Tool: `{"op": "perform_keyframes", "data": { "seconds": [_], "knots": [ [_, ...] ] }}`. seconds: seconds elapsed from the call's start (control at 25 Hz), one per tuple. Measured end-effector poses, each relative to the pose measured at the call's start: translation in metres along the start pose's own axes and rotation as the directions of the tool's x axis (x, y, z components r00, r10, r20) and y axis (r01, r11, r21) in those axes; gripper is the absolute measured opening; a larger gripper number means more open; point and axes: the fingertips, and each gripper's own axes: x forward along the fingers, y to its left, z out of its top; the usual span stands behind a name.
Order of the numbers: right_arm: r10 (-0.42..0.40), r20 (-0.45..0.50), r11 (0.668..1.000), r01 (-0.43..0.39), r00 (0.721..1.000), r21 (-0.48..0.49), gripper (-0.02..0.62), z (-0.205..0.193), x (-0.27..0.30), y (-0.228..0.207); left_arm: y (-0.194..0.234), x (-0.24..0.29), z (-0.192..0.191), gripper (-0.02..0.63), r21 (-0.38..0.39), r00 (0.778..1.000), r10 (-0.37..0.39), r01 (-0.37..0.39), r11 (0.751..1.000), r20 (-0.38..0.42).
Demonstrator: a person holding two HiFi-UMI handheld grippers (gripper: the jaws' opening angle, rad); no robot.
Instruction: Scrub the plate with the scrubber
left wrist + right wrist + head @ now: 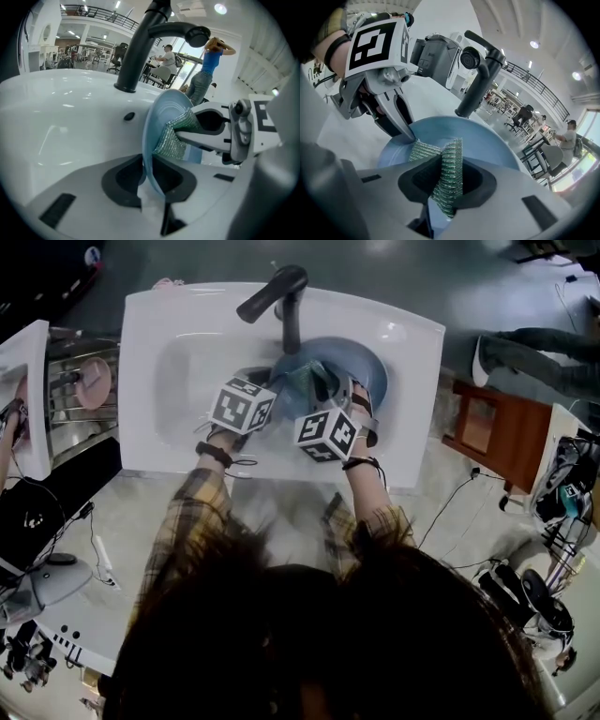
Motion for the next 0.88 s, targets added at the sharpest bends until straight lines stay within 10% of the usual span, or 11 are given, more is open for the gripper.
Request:
{"op": "perform_keyframes", "data": {
  "seconds": [0.52, 0.88],
  "knots": [
    [0.173, -0.186, 0.954, -0.211, 0.967, -0.212, 0.087, -0.044, -0.005, 0.042, 0.001, 0.003, -0.003, 0.043, -0.004, 0.999, 0.044, -0.044, 0.999, -0.026],
    [0.069, -0.205, 0.938, -0.134, 0.976, -0.321, 0.089, -0.089, -0.03, -0.019, -0.006, 0.006, -0.002, 0.043, 0.071, 0.996, 0.031, -0.026, 0.997, -0.08]
  ]
}}
